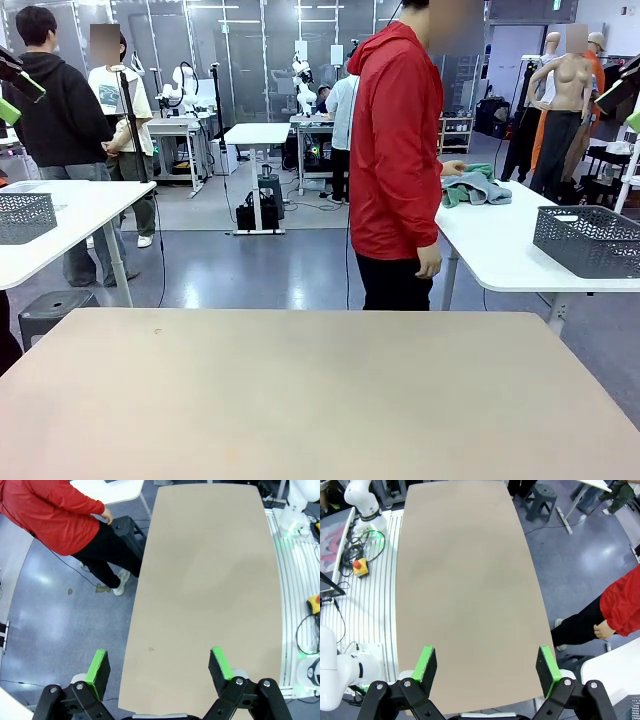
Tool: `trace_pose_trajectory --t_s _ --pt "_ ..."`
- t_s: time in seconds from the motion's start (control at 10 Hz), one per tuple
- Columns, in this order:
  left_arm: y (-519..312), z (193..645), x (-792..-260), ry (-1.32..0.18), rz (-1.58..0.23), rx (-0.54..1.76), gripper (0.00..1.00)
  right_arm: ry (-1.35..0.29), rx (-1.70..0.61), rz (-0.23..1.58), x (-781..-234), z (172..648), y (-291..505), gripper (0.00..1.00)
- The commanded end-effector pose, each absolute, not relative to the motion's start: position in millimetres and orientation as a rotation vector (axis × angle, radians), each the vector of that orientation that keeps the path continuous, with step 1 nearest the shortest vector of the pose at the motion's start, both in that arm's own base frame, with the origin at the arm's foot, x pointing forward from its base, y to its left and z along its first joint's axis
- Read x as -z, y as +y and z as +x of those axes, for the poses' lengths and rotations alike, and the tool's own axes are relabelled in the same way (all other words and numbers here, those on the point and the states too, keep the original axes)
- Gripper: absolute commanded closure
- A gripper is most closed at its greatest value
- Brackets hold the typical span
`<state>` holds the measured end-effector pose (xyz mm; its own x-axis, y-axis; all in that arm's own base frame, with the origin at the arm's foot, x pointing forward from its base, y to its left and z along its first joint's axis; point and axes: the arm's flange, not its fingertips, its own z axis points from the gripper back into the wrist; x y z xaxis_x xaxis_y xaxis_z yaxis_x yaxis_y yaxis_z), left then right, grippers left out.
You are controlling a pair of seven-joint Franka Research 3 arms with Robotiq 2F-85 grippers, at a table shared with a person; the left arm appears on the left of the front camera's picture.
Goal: Fold the towels and place them in the basket.
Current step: When a person lays out a Towel with hook on the table, fold it in half twice.
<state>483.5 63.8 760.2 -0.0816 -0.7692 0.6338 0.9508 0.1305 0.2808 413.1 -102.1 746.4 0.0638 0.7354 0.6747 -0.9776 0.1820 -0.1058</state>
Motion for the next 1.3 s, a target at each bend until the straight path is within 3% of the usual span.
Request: trace_pose_trajectory --t_s 0.0,1.2 --pt "63.3 482.2 -761.6 -0.794 -0.291 1.462 0.0 -0.695 -1.355 0.437 -746.2 412.9 -101.8 0.0" --pt "63.0 489.7 -767.0 -0.719 -0.31 1.488 0.0 -0.695 -1.355 0.437 -746.2 412.9 -101.8 0.0"
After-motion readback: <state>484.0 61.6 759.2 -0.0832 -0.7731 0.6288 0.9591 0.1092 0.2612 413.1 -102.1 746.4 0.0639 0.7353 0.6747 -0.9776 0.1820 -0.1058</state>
